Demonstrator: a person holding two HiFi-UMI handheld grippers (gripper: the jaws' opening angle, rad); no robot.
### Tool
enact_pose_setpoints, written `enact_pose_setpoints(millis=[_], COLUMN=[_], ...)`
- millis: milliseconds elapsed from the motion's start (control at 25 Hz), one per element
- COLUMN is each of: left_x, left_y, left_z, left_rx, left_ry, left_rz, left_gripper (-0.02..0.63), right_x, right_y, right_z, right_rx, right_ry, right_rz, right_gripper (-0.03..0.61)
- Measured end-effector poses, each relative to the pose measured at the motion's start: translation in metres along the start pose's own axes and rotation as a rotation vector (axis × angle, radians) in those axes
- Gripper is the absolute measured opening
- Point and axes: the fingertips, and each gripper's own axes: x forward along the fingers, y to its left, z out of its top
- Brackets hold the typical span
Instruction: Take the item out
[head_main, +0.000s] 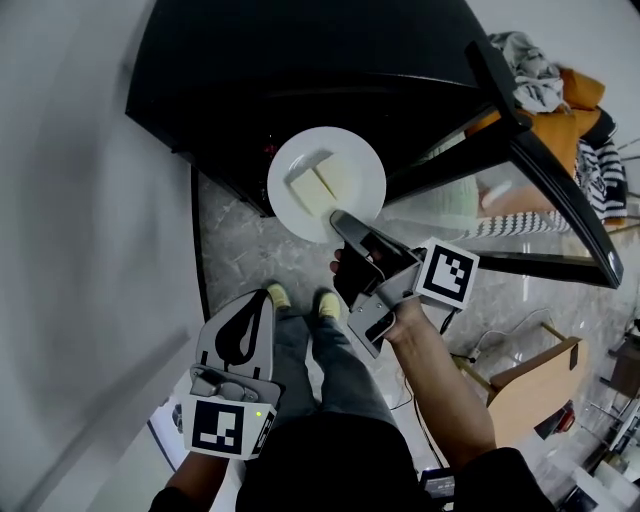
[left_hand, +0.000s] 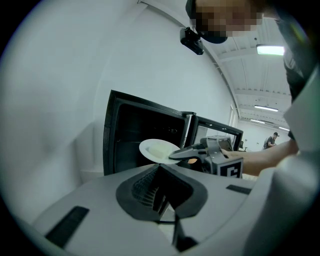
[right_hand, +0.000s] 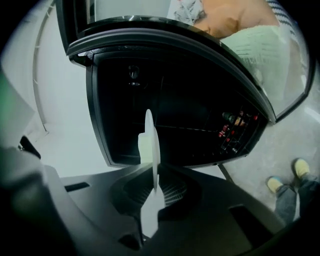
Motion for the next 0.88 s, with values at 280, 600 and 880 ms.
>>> enact_pose_setpoints(millis=[280, 600, 880], left_x=[0.001, -0.03, -0.03], left_y=[-0.005, -0.046, -0.077], left_z=[0.013, 0.039, 0.055], left_rx=[0.009, 0.016, 0.036], left_ry=[-0.009, -0.008, -0.017], left_rz=[-0.009, -0.002, -0.031], left_gripper=[0.008, 0.008, 0.008], right_x=[-0.047, -0.131, -0.174], right_y=[-0.003, 0.045, 0.081], right_z=[-0.017, -0.037, -0.042], right_rx=[-0.041, -0.094, -0.102], right_ry=[0.081, 0.152, 0.164], right_rz=[-0.069, -0.038, -0.004], right_gripper=[0.026, 0.028, 0.027])
